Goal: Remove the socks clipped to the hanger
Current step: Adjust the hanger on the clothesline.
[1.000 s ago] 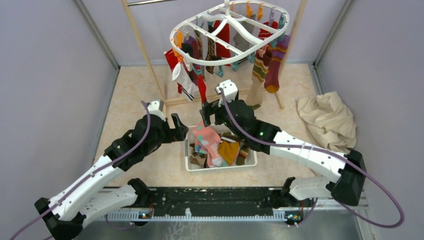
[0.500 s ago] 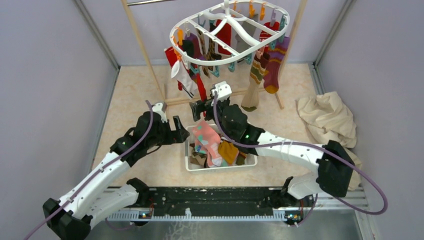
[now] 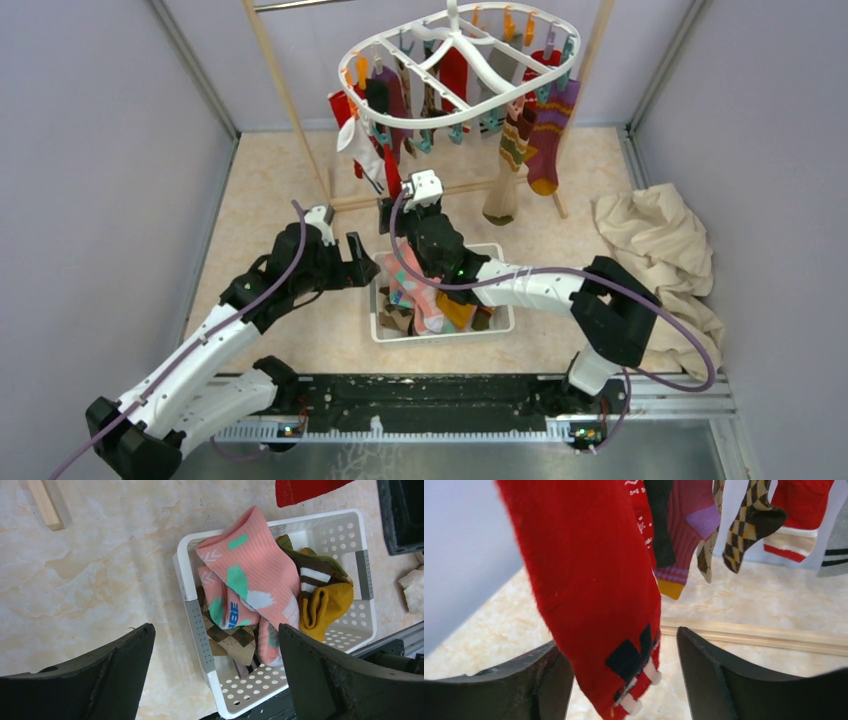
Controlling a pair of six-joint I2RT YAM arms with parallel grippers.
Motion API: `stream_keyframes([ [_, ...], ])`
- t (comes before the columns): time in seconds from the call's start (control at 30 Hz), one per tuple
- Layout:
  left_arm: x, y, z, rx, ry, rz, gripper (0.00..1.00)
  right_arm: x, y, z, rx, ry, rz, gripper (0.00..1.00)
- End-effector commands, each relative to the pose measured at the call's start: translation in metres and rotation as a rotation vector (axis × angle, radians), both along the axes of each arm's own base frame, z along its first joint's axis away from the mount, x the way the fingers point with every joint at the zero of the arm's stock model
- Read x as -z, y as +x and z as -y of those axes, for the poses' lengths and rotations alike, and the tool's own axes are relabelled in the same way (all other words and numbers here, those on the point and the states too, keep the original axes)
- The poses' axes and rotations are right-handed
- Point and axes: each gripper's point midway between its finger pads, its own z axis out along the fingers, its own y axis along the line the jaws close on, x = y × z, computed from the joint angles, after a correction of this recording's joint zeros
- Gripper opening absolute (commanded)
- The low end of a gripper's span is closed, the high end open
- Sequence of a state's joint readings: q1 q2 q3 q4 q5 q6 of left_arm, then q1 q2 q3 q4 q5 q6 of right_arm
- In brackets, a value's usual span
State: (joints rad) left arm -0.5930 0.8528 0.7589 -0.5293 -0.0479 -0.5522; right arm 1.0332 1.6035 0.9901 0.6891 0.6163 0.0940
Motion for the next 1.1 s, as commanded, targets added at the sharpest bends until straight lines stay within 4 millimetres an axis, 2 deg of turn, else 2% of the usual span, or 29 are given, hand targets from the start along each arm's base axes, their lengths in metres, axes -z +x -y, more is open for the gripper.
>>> stream_keyframes([
  [0.0,-0.016,0.004,0.003,0.010,-0.026,0.040,0.99,-0.054,0.009,-0.006,0.038,0.143,0.079,0.58],
  [0.1,-0.018,0.004,0.002,0.006,-0.024,0.044,0.99,-0.053,0.015,-0.005,0.045,0.154,0.067,0.35],
  [0.3,-0.020,0.006,-0.001,-0.006,-0.014,0.052,0.99,-0.055,0.011,0.013,0.058,0.159,0.053,0.01],
  [0.73,-0.024,0.010,-0.002,-0.013,0.003,0.066,0.99,-0.039,-0.011,0.079,0.118,0.178,-0.026,0.00],
  [1.07,-0.029,0.008,-0.008,-0.027,0.014,0.077,0.99,-0.054,-0.014,0.144,0.209,0.194,-0.026,0.00],
])
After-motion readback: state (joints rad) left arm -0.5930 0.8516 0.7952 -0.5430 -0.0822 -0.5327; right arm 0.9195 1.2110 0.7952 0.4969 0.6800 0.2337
